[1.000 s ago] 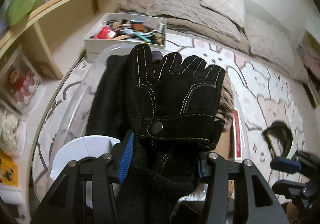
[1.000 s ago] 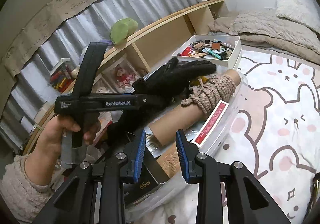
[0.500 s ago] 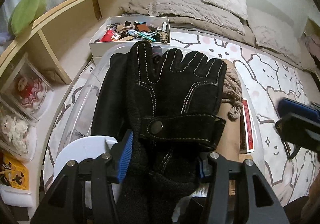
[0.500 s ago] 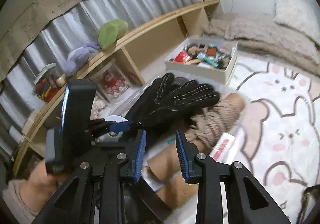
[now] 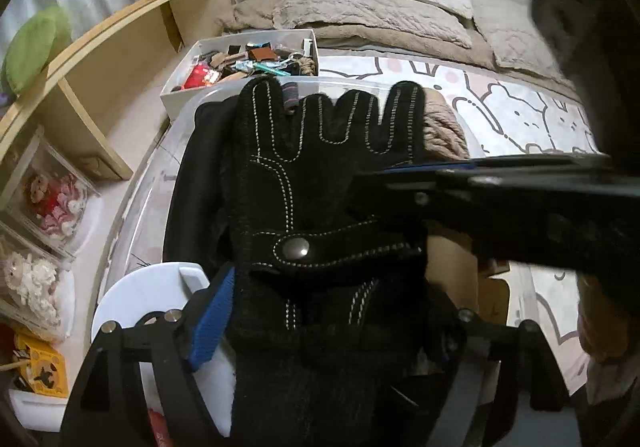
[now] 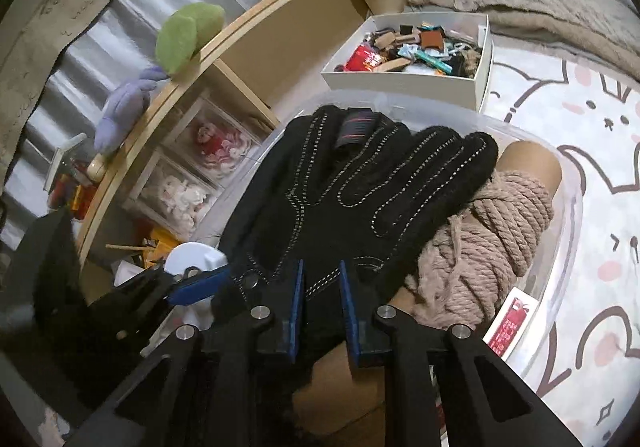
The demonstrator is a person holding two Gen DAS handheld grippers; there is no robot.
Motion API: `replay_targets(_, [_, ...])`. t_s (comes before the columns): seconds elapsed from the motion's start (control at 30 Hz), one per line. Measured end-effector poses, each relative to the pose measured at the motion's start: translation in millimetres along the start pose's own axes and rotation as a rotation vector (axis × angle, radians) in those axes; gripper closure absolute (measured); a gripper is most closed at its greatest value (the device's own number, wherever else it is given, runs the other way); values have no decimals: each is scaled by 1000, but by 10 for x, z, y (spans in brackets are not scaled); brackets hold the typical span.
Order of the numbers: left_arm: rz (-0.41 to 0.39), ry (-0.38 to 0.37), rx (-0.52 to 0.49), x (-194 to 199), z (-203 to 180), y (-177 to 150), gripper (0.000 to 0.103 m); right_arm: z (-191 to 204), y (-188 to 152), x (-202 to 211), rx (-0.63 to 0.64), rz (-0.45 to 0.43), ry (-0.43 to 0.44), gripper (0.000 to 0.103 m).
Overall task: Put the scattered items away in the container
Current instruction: 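Open the left tool on the glove while the right tool presses the box into the bin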
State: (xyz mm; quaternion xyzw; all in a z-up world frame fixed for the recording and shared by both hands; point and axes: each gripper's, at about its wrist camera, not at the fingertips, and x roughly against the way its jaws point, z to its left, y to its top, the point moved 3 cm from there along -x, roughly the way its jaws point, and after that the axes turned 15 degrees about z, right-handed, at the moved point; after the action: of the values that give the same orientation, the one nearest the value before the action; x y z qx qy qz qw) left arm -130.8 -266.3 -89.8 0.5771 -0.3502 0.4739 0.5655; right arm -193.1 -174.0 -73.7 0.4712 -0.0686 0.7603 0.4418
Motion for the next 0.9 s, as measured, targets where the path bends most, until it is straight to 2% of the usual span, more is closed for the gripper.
replay_targets(0.1, [-47, 6, -12, 76, -16, -67, 17, -13, 11, -33, 9, 4, -9, 85])
replay_targets(0.23, [-157, 19, -36, 361, -51, -197, 9, 9, 27, -75, 32, 9, -43, 85])
replay_targets(0.47, [-281, -28, 4, 874, 25, -422, 8, 39, 33, -129, 59, 13, -119, 88])
replay_targets(0.67, [-311, -107, 43, 1019, 58, -670, 8, 46, 12, -142, 75, 7, -154, 88])
replay_targets(0.9, [-284, -64, 36, 913, -12, -885, 8, 41, -11, -148, 84, -6, -170, 88])
